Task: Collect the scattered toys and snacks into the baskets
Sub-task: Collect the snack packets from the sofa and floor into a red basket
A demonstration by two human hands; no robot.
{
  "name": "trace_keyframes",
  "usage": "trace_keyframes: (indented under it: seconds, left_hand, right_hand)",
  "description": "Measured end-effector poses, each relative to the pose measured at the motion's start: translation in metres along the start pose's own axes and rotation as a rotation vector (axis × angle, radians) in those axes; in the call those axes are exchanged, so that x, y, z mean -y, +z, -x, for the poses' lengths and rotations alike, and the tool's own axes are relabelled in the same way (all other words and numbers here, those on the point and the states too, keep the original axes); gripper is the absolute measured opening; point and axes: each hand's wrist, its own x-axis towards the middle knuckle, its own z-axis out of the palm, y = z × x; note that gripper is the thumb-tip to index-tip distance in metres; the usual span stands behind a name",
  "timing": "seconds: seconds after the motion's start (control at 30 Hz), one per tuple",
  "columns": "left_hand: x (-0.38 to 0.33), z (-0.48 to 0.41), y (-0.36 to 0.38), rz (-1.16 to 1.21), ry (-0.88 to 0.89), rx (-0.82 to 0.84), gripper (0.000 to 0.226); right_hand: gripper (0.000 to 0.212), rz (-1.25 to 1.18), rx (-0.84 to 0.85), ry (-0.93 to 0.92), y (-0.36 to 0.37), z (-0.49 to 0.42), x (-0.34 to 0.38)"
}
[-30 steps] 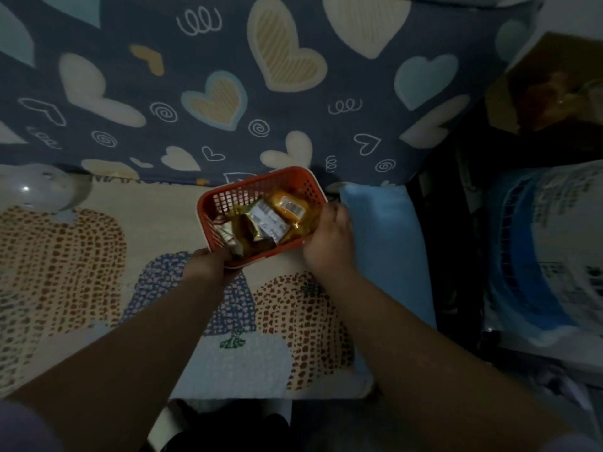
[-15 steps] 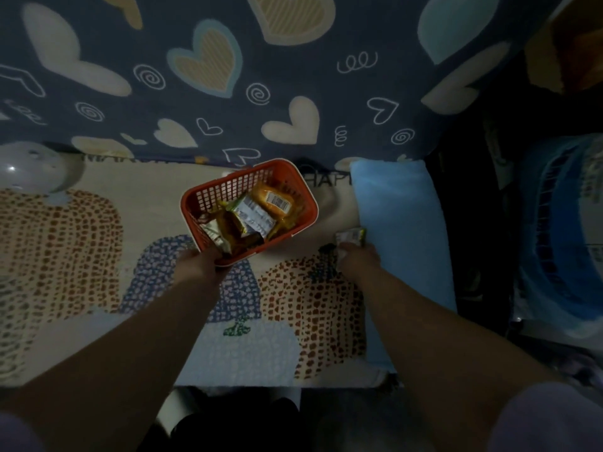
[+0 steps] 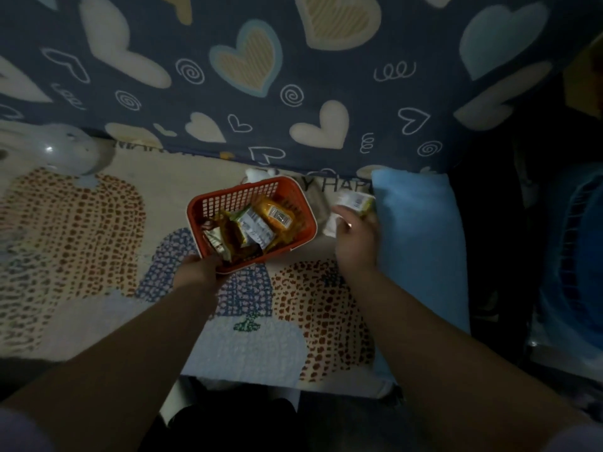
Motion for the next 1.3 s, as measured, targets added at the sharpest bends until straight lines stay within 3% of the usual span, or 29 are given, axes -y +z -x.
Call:
trace_keyframes:
  seconds: [0.17, 0.3, 0.4, 0.47, 0.53, 0.63, 0.7, 0.87, 1.0, 1.1, 1.2, 1.3]
  left_hand:
    - [-0.010, 0.014, -0.009, 0.025, -0.007, 0.008, 0.027]
    - [-0.020, 0.024, -0.022, 0.093, -0.014, 0.039, 0.023]
    - [-0.031, 0.027, -0.039, 0.110, -0.015, 0.046, 0.015]
    - [-0.038, 0.028, -0.053, 0.122, -0.023, 0.028, 0.007]
    - [-0.046, 0.029, -0.068, 0.159, -0.030, 0.006, 0.008]
    - [-0.055, 0.025, -0.097, 0.246, -0.025, 0.004, 0.012]
    - [-0.062, 0.022, -0.123, 0.320, -0.028, -0.013, 0.011]
    - [-0.084, 0.027, -0.184, 0.495, -0.061, -0.077, 0.014]
    - [-0.098, 0.028, -0.241, 0.625, -0.063, -0.120, 0.011]
    - [-0.105, 0.023, -0.284, 0.633, -0.048, -0.132, 0.018]
    - [-0.106, 0.017, -0.325, 0.616, -0.045, -0.132, 0.030]
    - [-0.105, 0.007, -0.362, 0.552, -0.066, -0.148, 0.030]
  right_hand:
    - [0.027, -0.158, 0.415, -0.334, 0.016, 0.030, 0.093]
    - [0.033, 0.233, 0.623, -0.447, 0.042, 0.050, 0.133]
    - [0.059, 0.539, 0.779, -0.436, 0.057, 0.058, 0.161]
    - [0.075, 0.558, 0.784, -0.463, 0.063, 0.064, 0.179]
    - [0.079, 0.498, 0.703, -0.496, 0.067, 0.070, 0.195]
    - [0.046, 0.479, 0.602, -0.663, 0.080, 0.081, 0.213]
    - [0.030, 0.506, 0.675, -0.695, 0.096, 0.088, 0.228]
    - [0.036, 0.383, 0.852, -0.672, 0.118, 0.112, 0.278]
    - [0.040, 0.403, 0.519, -0.753, 0.129, 0.118, 0.316]
    - [0.049, 0.499, 0.350, -0.632, 0.140, 0.118, 0.343]
    - [0.057, 0.499, 0.456, -0.413, 0.161, 0.120, 0.366]
    - [0.026, 0.470, 0.655, -0.374, 0.181, 0.138, 0.391]
